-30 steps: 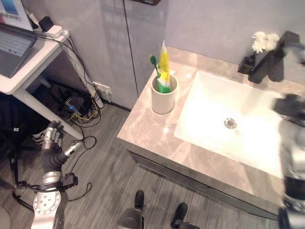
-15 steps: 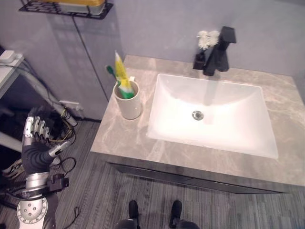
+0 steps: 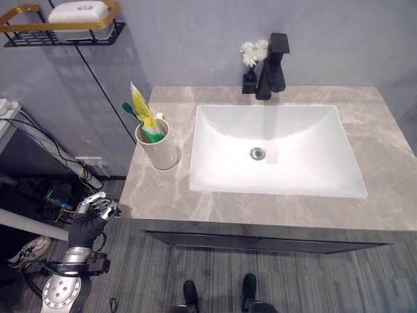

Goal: Put brush and paste in cup on sink, flatten towel.

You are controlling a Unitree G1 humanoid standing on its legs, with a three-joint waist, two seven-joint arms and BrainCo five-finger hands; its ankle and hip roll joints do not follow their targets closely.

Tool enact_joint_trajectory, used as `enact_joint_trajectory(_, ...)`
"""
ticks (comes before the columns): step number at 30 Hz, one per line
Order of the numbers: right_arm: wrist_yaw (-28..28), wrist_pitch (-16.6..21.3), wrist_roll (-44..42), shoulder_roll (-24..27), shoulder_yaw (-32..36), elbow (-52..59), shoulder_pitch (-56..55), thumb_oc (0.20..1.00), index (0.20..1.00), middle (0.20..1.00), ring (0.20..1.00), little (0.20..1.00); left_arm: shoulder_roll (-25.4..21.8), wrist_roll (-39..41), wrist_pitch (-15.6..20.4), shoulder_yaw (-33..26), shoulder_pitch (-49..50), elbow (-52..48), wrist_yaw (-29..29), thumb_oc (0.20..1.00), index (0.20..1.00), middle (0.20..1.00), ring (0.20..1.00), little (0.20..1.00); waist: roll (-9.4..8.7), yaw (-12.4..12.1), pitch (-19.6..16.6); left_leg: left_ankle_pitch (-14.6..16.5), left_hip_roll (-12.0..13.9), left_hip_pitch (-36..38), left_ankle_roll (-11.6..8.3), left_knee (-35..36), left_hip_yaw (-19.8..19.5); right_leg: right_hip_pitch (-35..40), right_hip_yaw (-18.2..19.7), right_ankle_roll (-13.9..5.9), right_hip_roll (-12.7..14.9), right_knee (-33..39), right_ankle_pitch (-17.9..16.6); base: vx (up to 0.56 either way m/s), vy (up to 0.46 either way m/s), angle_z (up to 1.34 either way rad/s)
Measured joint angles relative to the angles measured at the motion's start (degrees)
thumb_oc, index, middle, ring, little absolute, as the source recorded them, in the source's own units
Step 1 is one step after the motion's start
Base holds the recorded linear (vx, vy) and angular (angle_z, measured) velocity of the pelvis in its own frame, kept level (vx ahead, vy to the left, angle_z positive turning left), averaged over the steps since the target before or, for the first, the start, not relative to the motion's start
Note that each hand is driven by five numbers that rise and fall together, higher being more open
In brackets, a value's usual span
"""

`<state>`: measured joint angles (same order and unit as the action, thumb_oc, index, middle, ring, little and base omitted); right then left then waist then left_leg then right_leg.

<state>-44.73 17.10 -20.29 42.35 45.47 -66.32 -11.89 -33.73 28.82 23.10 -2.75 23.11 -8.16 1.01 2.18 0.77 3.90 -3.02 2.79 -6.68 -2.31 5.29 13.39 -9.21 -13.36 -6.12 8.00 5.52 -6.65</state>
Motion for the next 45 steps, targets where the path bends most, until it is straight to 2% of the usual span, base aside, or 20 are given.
enact_joint_trajectory(3,6.2,-0.1,-5.0,-0.8,-3.7,-3.8,1.1,1.000,1.000,1.000,1.000,1.000,-0.1,0.2,0.0,0.7,-0.1,-1.5,-0.7,0.200,0.200,0.200,0.200,0.200,0.78,0.0,0.7,-0.1,0.1,-0.5,-0.12,0.0,0.5,-0.8,0.4,0.11,-0.1,0.0,-0.3,-0.02,-0.042,-0.08)
enact_joint_trajectory(4,8.4,-1.0,-6.8,-2.0,-5.1,-5.4,2.4,1.000,1.000,1.000,1.000,1.000,-0.1,0.5,-0.1,1.2,-0.6,-2.0,-1.5,0.200,0.200,0.200,0.200,0.200,1.54,-0.2,0.9,-0.1,0.1,-0.4,-0.12,0.0,0.8,-0.8,0.5,0.13,-0.1,0.0,-0.4,-0.02,-0.059,-0.07)
enact_joint_trajectory(5,10.0,-1.0,-8.1,-1.4,-8.2,-8.0,3.2,1.000,1.000,1.000,1.000,1.000,-0.3,0.6,-0.2,1.8,-0.8,-2.0,-1.9,0.200,0.200,0.200,0.200,0.200,1.32,-0.3,1.2,-0.1,0.1,-0.3,-0.14,0.0,0.9,-0.8,0.6,0.14,-0.1,0.0,-0.4,-0.01,-0.050,-0.11)
enact_joint_trajectory(6,14.2,-3.1,-8.3,-3.3,-16.0,-12.2,5.5,1.000,1.000,1.000,1.000,1.000,-0.5,0.8,-0.8,2.4,-2.0,-2.4,-2.8,0.200,0.200,0.200,0.200,0.200,0.76,-0.7,2.1,-0.2,0.3,-0.3,-0.23,0.0,1.3,-1.0,0.9,0.22,-0.3,0.0,-0.4,-0.03,-0.026,-0.10)
enact_joint_trajectory(7,15.8,-4.3,-8.2,-5.5,-16.7,-12.2,6.7,1.000,1.000,1.000,1.000,1.000,-0.5,1.1,-0.9,2.6,-2.4,-2.4,-3.1,0.200,0.200,0.200,0.200,0.200,1.54,-1.1,2.2,-0.2,0.3,-0.4,-0.24,0.0,1.3,-1.2,1.1,0.34,-0.3,0.0,-0.5,-0.04,-0.055,-0.12)
enact_joint_trajectory(8,17.1,-5.5,-7.1,-7.8,-23.4,-11.7,7.3,1.000,1.000,1.000,1.000,1.000,-0.8,2.3,-1.2,4.0,-3.2,-2.5,-3.7,0.200,0.200,0.200,0.200,0.200,1.55,-1.2,2.7,-0.2,0.4,-0.7,-0.27,0.0,1.6,-1.6,1.4,0.36,-0.4,0.0,-0.6,-0.05,-0.033,-0.10)
enact_joint_trajectory(9,18.3,-6.5,-5.5,-9.1,-26.4,-10.8,7.9,1.000,1.000,1.000,1.000,1.000,-0.7,2.4,-1.5,4.3,-3.4,-2.6,-4.0,0.200,0.200,0.200,0.200,0.200,1.91,-1.4,3.0,-0.2,0.3,-0.8,-0.24,0.0,1.7,-1.8,1.7,0.35,-0.3,0.0,-0.8,-0.03,-0.078,-0.13)
enact_joint_trajectory(10,20.1,-7.2,1.4,-11.2,-36.0,-5.2,6.8,1.000,1.000,1.000,1.000,1.000,-0.6,3.0,-1.9,4.5,-3.4,-2.7,-4.4,0.200,0.200,0.200,0.200,0.200,2.51,-1.4,3.1,-0.2,0.3,-1.5,-0.27,0.0,2.1,-2.8,1.9,0.33,-0.3,0.0,-0.9,-0.01,-0.048,-0.13)
enact_joint_trajectory(11,21.6,-7.4,6.4,-11.6,-39.3,-3.1,7.1,1.000,1.000,1.000,1.000,1.000,-0.6,3.6,-2.2,4.6,-3.4,-2.7,-4.8,0.200,0.200,0.200,0.200,0.200,3.09,-1.5,3.4,-0.2,0.3,-1.5,-0.26,0.0,2.2,-2.8,2.0,0.49,-0.3,0.0,-1.1,0.00,-0.056,-0.10)
enact_joint_trajectory(12,23.5,-8.0,13.7,-11.2,-45.5,0.9,6.8,1.000,1.000,1.000,1.000,1.000,-0.6,4.7,-2.6,5.2,-3.3,-2.7,-5.6,0.200,0.200,0.200,0.200,0.200,3.83,-1.2,3.6,-0.3,0.3,-1.4,-0.30,0.0,2.3,-2.8,2.0,0.61,-0.3,0.0,-1.2,0.00,-0.023,-0.04)
enact_joint_trajectory(14,25.0,-7.9,17.5,-11.8,-45.1,5.1,7.0,1.000,1.000,1.000,1.000,1.000,-0.5,4.9,-2.8,5.5,-2.8,-3.1,-6.7,0.200,0.200,0.200,0.200,0.200,4.50,-1.4,3.5,-0.3,0.3,-1.4,-0.31,0.0,2.4,-2.7,2.0,0.63,-0.4,0.0,-1.2,0.03,-0.042,0.01)
enact_joint_trajectory(15,25.1,-7.6,19.0,-12.2,-45.9,6.1,8.1,1.000,1.000,1.000,1.000,1.000,-0.5,4.9,-2.7,5.7,-2.9,-3.2,-7.0,0.200,0.200,0.200,0.200,0.200,5.43,-1.7,3.4,-0.2,0.4,-1.4,-0.32,0.0,2.3,-2.7,2.0,0.63,-0.5,0.0,-1.1,0.03,-0.046,0.02)
enact_joint_trajectory(20,28.0,-7.3,23.2,-14.2,-54.9,10.6,11.4,1.000,1.000,1.000,1.000,1.000,0.6,4.8,-3.6,7.9,-5.6,-2.2,-6.9,0.200,0.200,0.200,0.200,0.200,5.43,-1.8,3.8,-0.3,0.8,-1.4,-0.41,0.0,2.4,-2.7,1.9,0.77,-0.9,0.0,-0.9,0.02,-0.039,-0.01)
enact_joint_trajectory(25,29.6,-7.5,25.7,-15.2,-57.9,11.8,11.7,1.000,1.000,1.000,1.000,1.000,0.9,4.5,-4.5,8.2,-7.9,-1.2,-6.1,0.200,0.200,0.200,0.200,0.200,5.62,-1.7,3.9,-0.3,0.8,-1.7,-0.43,0.0,2.5,-3.1,2.1,0.53,-0.9,0.0,-0.6,0.00,-0.033,-0.01)
enact_joint_trajectory(32,30.0,-7.4,25.6,-15.5,-57.9,12.0,11.6,1.000,1.000,1.000,1.000,1.000,1.7,3.8,-4.3,7.8,-12.3,1.3,-4.4,0.200,0.200,0.200,0.200,0.200,6.68,-1.4,4.5,-0.7,0.9,-3.7,-0.58,0.0,3.0,-5.4,2.5,1.14,-1.0,0.0,-1.4,-0.01,-0.032,-0.04)
enact_joint_trajectory(40,29.7,-7.3,22.1,-15.8,-52.1,5.1,11.8,1.000,1.000,1.000,1.000,1.000,1.9,-5.1,-3.4,6.9,-19.5,5.4,1.0,0.200,0.200,0.200,0.200,0.200,6.50,-0.6,4.8,-0.8,1.1,-4.6,-0.75,0.0,4.1,-6.9,3.6,1.28,-1.3,0.0,-1.6,0.00,-0.011,-0.06)
enact_joint_trajectory(45,28.7,-7.3,18.8,-15.9,-51.7,4.8,12.0,1.000,1.000,1.000,1.000,1.000,0.2,-11.5,-3.3,5.9,-23.5,7.6,4.5,0.200,0.200,0.200,0.200,0.200,5.84,0.4,5.3,-0.9,1.3,-5.4,-0.88,0.0,4.6,-7.9,4.1,1.29,-1.6,0.0,-1.7,0.00,-0.007,-0.05)
